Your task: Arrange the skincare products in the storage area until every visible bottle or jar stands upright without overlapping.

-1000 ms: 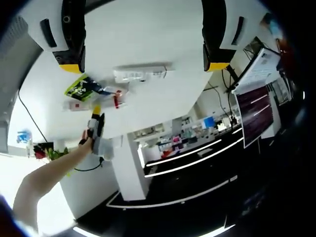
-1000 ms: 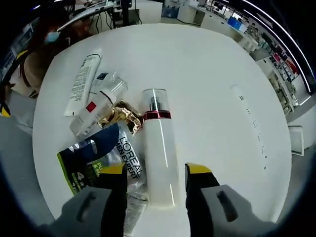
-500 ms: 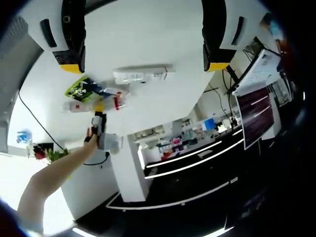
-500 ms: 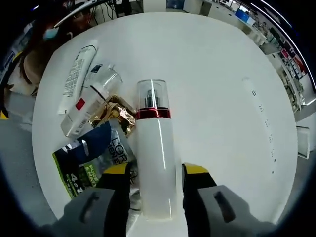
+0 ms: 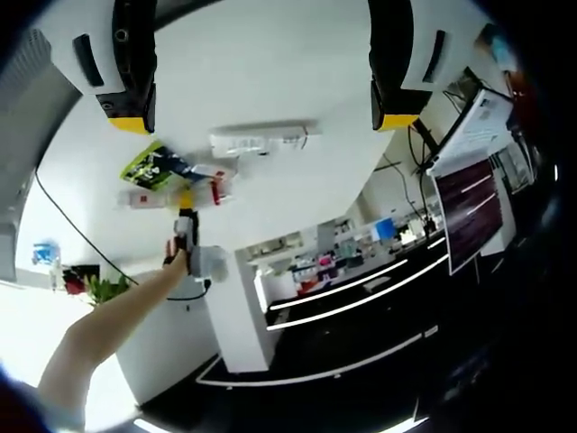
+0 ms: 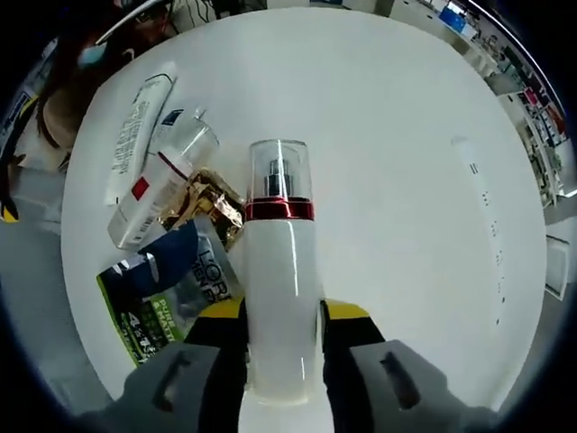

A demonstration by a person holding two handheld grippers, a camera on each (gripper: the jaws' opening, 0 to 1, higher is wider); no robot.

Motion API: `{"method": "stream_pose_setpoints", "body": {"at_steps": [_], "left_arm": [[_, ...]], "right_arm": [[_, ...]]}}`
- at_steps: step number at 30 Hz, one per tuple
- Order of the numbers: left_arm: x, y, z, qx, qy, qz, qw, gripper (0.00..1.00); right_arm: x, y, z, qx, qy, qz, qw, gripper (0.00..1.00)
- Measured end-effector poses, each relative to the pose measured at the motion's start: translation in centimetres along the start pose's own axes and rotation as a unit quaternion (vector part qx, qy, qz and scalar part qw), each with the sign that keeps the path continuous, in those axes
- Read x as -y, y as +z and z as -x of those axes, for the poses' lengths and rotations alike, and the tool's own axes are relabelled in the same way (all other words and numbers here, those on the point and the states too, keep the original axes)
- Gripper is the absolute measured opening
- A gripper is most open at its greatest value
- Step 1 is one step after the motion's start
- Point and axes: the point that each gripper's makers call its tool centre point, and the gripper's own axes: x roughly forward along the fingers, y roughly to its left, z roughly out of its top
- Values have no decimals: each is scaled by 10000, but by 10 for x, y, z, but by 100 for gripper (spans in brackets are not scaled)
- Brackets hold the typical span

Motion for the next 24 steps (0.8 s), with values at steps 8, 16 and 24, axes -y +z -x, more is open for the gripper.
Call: {"method": "stream_pose_setpoints", "body": {"at_steps": [8,16,24], "left_arm": [[1,-1,0,-43,-6,-16,10000,97],[3,-1,1,-97,-45,-97,9999,97],[4,-3,0,-249,-193,-279,9991,97]], "right_arm": [[4,-1,-1,52,-3,6,10000,28],[5,-2,-1,31,-77,-101,9999,27],[-3,-6,2,106,148,-752,9970,26]]}}
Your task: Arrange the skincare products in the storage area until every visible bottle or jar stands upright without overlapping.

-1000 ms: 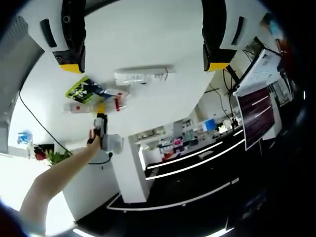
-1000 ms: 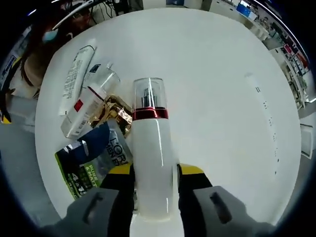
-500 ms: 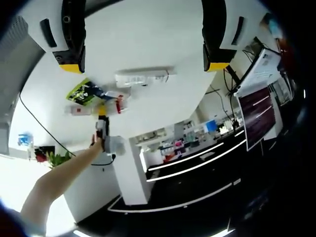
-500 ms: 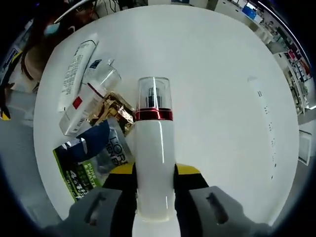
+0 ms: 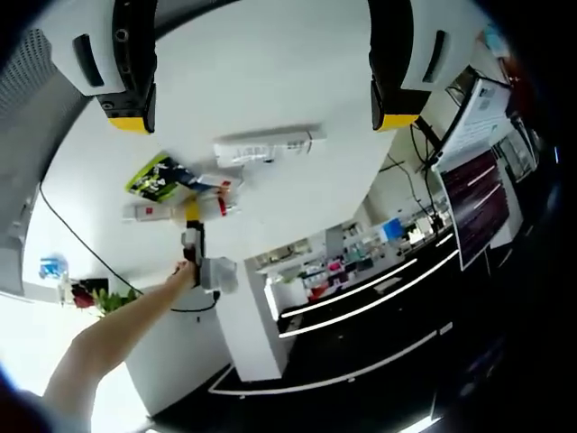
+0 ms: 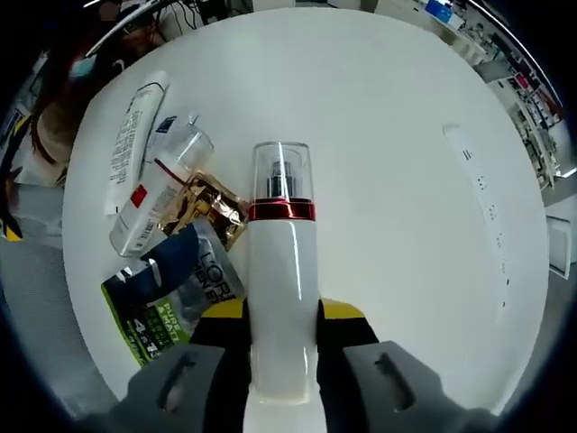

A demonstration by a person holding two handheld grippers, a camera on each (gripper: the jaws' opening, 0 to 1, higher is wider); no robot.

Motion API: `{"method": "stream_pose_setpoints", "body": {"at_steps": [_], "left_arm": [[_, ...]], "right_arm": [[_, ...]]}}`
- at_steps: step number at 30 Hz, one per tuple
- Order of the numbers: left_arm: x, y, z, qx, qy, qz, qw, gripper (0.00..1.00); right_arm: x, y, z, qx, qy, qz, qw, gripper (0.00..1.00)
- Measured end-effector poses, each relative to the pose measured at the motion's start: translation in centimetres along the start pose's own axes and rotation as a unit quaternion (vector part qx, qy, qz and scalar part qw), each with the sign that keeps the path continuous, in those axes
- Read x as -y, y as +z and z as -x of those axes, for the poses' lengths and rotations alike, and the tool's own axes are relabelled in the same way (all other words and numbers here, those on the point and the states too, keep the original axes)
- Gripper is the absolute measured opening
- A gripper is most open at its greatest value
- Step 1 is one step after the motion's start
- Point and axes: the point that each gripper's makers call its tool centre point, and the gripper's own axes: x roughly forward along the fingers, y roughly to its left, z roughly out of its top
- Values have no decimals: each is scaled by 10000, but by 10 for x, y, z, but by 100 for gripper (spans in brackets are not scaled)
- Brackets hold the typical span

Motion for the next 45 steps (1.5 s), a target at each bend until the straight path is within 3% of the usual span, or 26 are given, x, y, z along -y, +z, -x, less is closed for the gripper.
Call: {"method": "stream_pose_setpoints", "body": {"at_steps": [7,12,15,18,21,23,28,31,32,34,35,36,37,40,45], "left_arm": [[0,-3,-3,-185,-165,210,9995,97],[-3,-4,-8,-308,-253,245,9989,97],[2,-5,-13,-449,-494,490,9966,97],[7,-1,-18,-455,-733,909,9921,97],[3,0,-23,-479,-750,962,9914,97],[5,1,-26,-505,-852,1072,9893,97],[15,8,-35,-502,-1138,1653,9784,97],[25,12,-39,-527,-1486,2114,9646,85],[26,12,-40,-535,-1513,2146,9634,84],[25,10,-47,-524,-1498,2118,9643,92],[28,11,-50,-506,-1579,2120,9631,92],[30,14,-51,-469,-1664,2231,9593,88],[35,18,-52,-418,-1815,2566,9484,84],[38,29,-56,-242,-2075,3060,9288,75],[41,32,-67,-155,-2179,3185,9224,69]], "right_arm": [[-8,-4,4,268,517,-942,9938,26],[-16,-5,8,480,1015,-1812,9770,26],[-19,-6,9,653,1247,-2228,9647,25],[-22,-5,12,863,1524,-2632,9487,25],[-25,-5,17,1108,1794,-3100,9271,25],[-27,-5,19,1241,1877,-3270,9179,25],[-24,-4,22,1665,2315,-3820,8791,25],[-26,1,28,2003,2590,-4096,8515,25],[-26,3,31,2154,2688,-4199,8397,25],[-25,5,35,2324,2806,-4334,8242,25],[-24,8,38,2494,2918,-4476,8077,25],[-23,9,40,2601,2971,-4531,7992,25],[-24,10,41,2726,3016,-4569,7912,25],[-27,9,44,2881,3115,-4536,7837,25],[-46,9,51,3024,3175,-4390,7842,25]]}}
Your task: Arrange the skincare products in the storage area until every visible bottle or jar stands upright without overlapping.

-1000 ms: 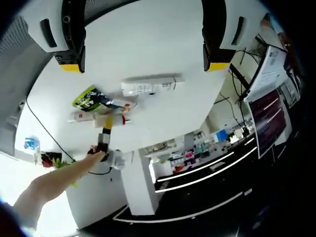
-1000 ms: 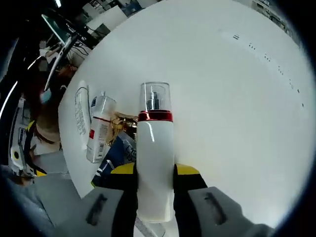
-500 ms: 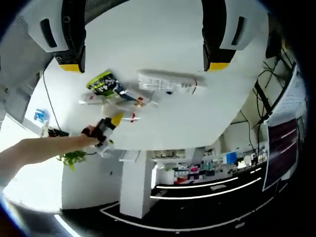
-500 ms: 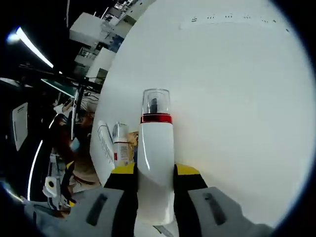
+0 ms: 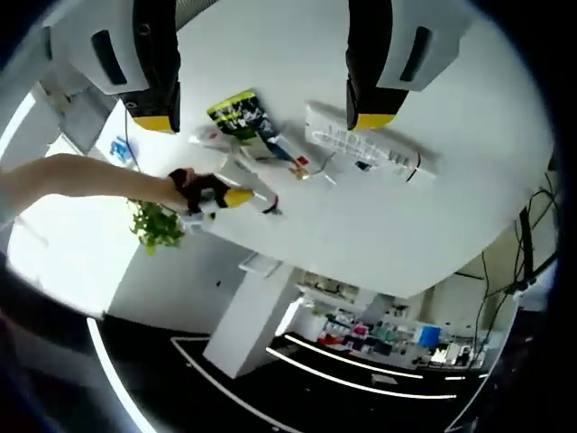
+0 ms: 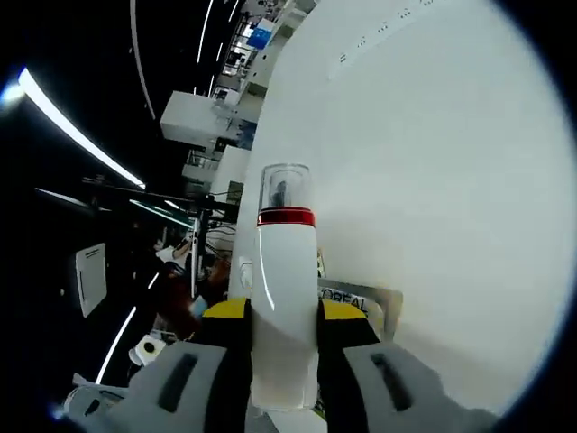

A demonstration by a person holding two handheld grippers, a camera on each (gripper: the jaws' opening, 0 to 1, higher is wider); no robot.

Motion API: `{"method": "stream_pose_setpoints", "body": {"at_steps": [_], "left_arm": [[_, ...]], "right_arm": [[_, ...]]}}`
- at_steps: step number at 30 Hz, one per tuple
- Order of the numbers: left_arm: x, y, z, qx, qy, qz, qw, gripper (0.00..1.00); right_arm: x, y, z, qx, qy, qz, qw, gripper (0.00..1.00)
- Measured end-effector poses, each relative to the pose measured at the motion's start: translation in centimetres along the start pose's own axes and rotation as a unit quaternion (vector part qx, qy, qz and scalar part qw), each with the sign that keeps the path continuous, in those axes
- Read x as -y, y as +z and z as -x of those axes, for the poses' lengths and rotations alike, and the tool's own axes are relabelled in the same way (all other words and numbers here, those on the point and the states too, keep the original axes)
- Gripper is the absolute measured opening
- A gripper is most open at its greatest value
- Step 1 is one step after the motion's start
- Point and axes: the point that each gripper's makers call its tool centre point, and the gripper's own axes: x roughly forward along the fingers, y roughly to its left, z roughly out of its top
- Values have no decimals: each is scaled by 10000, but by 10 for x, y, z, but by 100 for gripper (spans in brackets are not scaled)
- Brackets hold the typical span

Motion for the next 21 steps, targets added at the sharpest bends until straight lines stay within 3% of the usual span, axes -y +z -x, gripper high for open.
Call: {"method": "stream_pose_setpoints", "body": {"at_steps": [5,7,12,16,21], "left_arm": [[17,1,-6,-105,-441,389,9982,61],[20,5,-8,-74,-500,374,9980,60],[30,22,-19,69,-821,832,9931,58],[33,19,-30,-75,-887,754,9932,55],[42,24,-43,0,-1181,1267,9849,55]], "right_arm": [[-21,-16,1,92,316,124,9994,26],[-29,-21,2,101,425,149,9989,26],[-44,-39,3,134,614,255,9977,26],[-57,-56,5,145,779,287,9964,26],[-73,-78,9,174,965,368,9945,26]]}}
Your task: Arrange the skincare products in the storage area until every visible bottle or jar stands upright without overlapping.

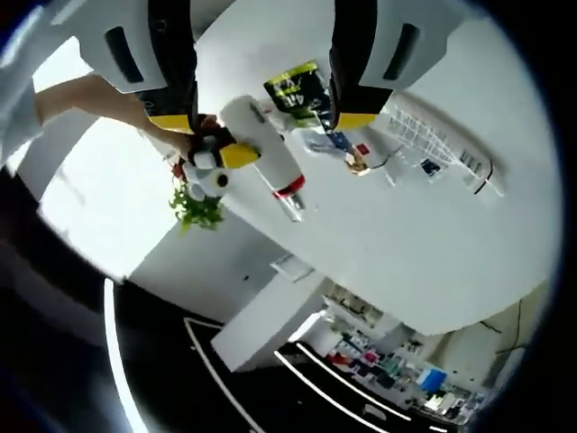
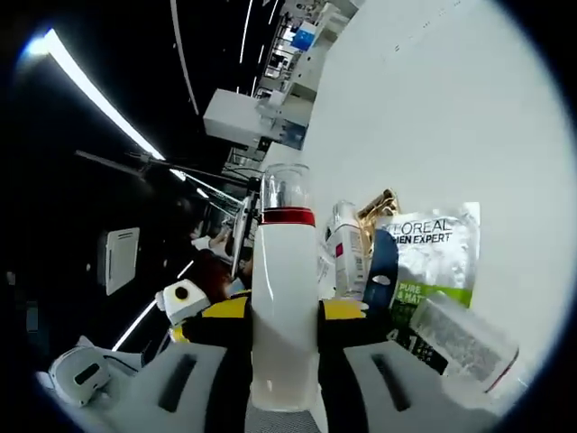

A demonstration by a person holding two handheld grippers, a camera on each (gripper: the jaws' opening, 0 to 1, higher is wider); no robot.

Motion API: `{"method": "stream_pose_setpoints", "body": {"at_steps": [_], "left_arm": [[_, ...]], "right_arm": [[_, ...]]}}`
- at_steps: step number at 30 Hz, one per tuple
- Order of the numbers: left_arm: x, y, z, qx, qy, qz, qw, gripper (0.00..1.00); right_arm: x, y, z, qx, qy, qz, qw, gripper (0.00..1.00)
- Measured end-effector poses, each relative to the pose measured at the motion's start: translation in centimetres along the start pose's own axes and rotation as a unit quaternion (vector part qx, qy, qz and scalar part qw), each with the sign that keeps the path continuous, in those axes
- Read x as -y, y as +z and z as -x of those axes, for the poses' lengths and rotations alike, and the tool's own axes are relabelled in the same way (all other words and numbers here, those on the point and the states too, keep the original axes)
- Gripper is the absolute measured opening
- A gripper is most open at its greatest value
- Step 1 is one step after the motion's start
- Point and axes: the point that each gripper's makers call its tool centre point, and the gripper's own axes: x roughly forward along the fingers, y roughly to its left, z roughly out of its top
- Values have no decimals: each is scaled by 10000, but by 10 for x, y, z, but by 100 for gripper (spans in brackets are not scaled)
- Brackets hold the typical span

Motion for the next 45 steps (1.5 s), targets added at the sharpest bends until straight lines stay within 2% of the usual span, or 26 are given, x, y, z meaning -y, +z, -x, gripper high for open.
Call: {"method": "stream_pose_setpoints", "body": {"at_steps": [8,13,23,34,40,42,45], "left_arm": [[5,-5,-20,-133,-192,220,9995,54],[7,-7,-32,-164,-305,362,9987,54],[21,-6,-43,-145,-646,683,9955,51],[38,-10,-49,-238,-1086,877,9899,49],[50,-11,-49,-343,-1383,916,9855,34],[49,-12,-49,-365,-1373,870,9860,34],[54,-14,-48,-384,-1558,774,9840,34]], "right_arm": [[-22,-28,-2,10,219,84,9997,26],[-39,-35,-3,88,444,149,9989,26],[-58,-44,1,234,693,255,9970,26],[-69,-55,2,244,855,379,9953,26],[-67,-59,2,264,852,362,9954,26],[-67,-61,3,264,854,372,9953,26],[-68,-64,4,267,870,463,9948,26]]}}
